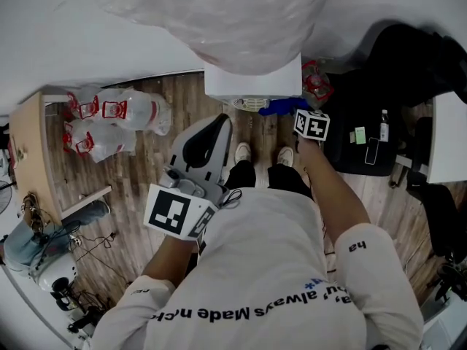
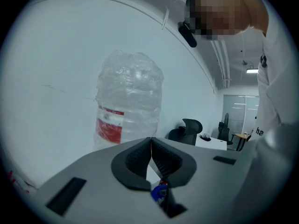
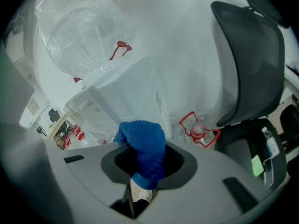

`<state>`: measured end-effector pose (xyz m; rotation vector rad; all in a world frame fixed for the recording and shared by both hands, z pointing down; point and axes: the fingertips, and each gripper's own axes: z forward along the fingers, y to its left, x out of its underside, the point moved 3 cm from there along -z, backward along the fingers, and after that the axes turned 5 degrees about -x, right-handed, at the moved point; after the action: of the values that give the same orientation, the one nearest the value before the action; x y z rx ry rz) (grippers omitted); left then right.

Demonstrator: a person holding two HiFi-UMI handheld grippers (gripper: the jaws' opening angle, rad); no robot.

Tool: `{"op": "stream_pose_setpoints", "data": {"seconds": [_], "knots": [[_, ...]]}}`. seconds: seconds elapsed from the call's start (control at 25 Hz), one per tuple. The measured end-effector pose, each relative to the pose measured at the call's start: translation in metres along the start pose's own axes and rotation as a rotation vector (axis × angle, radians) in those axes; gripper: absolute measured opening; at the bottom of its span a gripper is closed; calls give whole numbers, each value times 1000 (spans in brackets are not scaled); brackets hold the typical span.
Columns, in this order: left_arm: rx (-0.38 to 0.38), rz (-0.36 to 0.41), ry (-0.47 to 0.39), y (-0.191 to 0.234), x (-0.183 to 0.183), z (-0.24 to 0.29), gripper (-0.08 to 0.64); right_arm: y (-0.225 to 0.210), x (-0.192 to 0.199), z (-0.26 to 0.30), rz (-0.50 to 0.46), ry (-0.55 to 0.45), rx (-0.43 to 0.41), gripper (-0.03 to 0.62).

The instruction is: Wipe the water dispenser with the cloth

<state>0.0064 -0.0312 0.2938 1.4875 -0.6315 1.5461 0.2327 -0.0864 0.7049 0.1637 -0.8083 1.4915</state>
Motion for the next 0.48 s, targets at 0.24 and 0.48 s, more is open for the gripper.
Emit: {"op": "stream_pose_setpoints", "data": {"seconds": [0.24, 0.48], "knots": [[-14, 9, -5, 5, 10, 9, 20, -5, 0, 8, -9, 2, 1, 92], [-11, 18, 10, 9, 30, 17, 20, -15, 14, 24, 5, 6, -19, 92]]}}
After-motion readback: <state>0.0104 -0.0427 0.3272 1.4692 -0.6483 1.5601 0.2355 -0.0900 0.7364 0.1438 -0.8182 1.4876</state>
